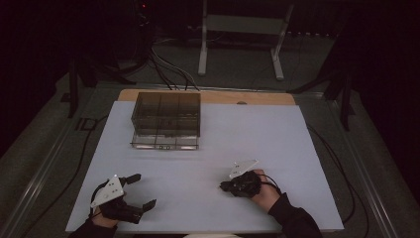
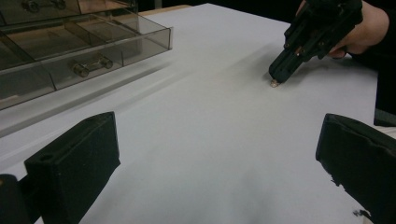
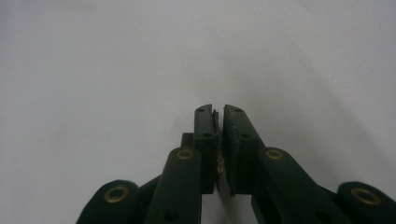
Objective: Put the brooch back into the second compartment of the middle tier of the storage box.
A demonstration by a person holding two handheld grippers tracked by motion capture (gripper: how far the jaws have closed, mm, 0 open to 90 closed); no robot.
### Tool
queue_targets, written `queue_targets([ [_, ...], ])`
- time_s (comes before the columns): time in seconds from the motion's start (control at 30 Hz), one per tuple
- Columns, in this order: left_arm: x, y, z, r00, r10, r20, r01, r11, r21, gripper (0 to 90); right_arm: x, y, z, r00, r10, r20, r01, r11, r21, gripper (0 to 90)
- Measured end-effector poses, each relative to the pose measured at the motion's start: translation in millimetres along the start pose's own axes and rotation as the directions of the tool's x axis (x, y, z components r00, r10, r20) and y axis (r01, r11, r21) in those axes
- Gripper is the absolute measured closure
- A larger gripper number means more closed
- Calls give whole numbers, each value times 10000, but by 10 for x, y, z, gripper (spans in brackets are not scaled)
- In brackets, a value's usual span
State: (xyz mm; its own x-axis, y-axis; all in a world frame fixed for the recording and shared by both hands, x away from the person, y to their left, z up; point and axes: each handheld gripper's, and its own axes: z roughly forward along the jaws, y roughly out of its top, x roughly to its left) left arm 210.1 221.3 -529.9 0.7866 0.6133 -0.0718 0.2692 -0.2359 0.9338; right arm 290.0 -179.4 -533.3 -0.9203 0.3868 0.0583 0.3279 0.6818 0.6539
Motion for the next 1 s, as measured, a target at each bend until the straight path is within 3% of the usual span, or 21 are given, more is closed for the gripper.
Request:
queue_targets([
  [0.27, 2, 0, 3, 10000, -39, 20, 39, 10000, -39, 6, -14, 21, 6, 9998, 160, -139, -158, 9998, 145, 860],
  [0.5, 8, -5, -4, 10000, -54, 20, 54, 10000, -16, 6, -36, 26, -14, 9988, 448, -215, -449, 9990, -34, 861],
  [1.0, 7, 0, -12, 10000, -38, 4, 38, 10000, -49, 6, 25, 124, -153, 9994, 305, -150, -311, 9987, -411, 861],
])
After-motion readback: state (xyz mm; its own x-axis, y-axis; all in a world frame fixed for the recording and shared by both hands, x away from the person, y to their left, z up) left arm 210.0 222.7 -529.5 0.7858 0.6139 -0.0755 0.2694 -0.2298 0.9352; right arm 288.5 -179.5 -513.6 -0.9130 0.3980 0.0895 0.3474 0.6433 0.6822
